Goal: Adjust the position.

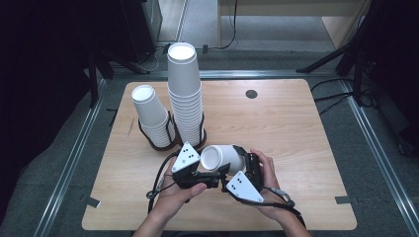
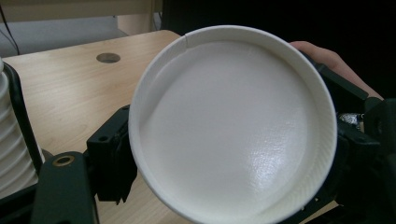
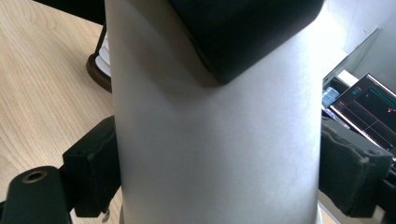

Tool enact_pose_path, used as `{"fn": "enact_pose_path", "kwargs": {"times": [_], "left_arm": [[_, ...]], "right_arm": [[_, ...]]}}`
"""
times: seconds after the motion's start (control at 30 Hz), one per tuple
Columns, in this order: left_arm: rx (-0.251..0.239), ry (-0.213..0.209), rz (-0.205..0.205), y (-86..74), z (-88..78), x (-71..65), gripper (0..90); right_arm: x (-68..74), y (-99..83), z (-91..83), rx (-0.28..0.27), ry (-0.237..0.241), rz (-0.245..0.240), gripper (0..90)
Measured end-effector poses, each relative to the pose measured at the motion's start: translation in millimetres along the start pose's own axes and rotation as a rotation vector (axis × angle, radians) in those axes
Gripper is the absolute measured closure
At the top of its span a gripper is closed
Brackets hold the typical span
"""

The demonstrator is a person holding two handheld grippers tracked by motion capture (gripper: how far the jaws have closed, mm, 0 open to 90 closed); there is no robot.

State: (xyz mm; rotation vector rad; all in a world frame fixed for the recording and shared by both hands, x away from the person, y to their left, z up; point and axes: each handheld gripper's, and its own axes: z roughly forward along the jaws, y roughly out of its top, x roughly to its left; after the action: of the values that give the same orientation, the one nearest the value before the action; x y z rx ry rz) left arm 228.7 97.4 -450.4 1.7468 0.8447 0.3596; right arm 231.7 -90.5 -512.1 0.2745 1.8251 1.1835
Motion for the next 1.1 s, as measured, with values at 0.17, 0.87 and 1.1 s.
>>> {"fn": "enact_pose_path", "kwargs": {"times": [0.17, 0.87, 1.1], "left_arm": [[0.021, 0.004, -0.005, -0.3, -0.8, -0.1, 20.9], [0.018, 0.007, 0.048, -2.0, 0.4, -1.6, 23.0], [0.010, 0.021, 0.049, -2.9, 1.1, -0.2, 23.1]], "right_arm": [[2.0, -0.9, 0.9, 0.008, 0.006, -0.001, 11.4], [0.0, -1.4, -1.5, -0.016, 0.043, 0.071, 7.3], [-0.2, 3.1, -3.4, -0.023, 0.034, 0.058, 4.0]]}}
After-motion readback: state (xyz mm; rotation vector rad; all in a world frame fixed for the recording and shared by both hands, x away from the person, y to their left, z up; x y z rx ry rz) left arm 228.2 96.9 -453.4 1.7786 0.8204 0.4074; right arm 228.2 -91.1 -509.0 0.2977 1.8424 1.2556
